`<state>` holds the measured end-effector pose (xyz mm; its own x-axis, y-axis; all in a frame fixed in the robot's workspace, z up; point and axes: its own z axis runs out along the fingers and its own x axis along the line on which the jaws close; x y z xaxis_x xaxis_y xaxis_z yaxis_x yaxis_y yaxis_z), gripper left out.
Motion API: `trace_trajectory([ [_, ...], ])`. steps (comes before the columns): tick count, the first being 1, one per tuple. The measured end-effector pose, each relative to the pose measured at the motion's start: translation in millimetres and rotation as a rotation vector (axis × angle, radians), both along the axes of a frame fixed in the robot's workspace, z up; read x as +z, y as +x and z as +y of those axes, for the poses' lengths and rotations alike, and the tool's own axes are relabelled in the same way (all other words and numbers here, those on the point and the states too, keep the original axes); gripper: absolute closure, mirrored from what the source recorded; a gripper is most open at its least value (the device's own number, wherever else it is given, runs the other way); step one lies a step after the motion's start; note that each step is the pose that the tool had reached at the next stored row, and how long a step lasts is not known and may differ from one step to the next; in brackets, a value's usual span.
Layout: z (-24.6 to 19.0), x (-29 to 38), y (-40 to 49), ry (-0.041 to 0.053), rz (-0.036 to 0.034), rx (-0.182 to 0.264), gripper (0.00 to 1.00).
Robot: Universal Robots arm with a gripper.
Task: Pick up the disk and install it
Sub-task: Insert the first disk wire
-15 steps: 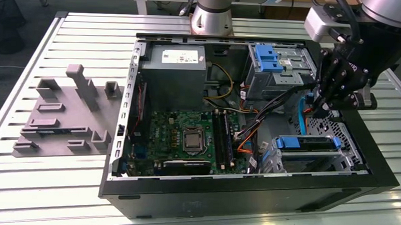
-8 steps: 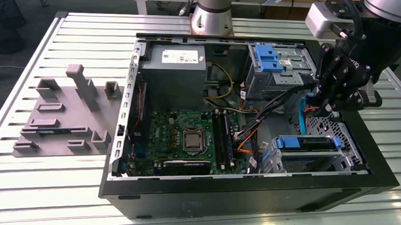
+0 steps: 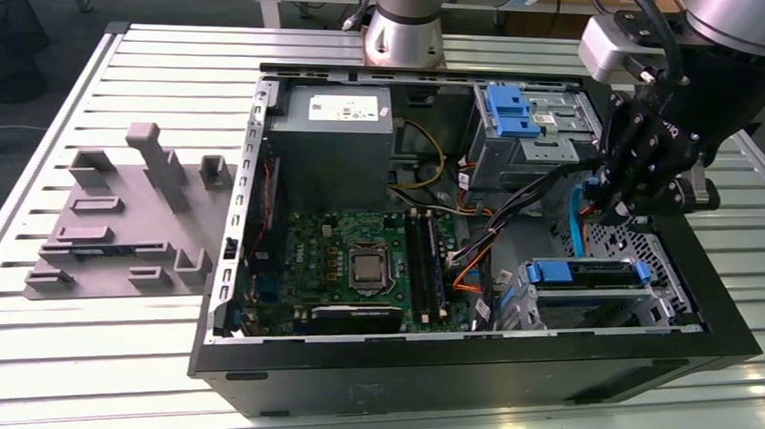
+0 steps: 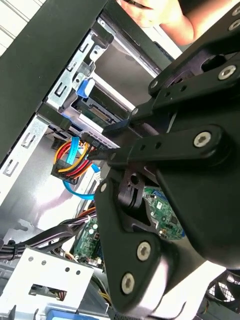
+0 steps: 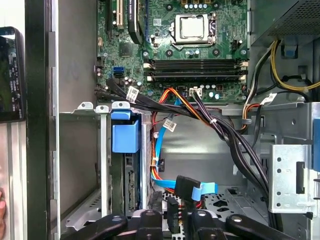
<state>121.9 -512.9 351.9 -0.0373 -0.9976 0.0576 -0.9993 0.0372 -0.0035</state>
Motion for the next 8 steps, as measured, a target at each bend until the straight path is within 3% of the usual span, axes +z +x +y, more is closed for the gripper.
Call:
trace_trajectory([
  [4, 0.0, -0.3, 0.0, 0.0002, 0.0, 0.0, 0.84],
  [8, -0.9, -0.5, 0.0, 0.0005, 0.0, 0.0, 0.84],
])
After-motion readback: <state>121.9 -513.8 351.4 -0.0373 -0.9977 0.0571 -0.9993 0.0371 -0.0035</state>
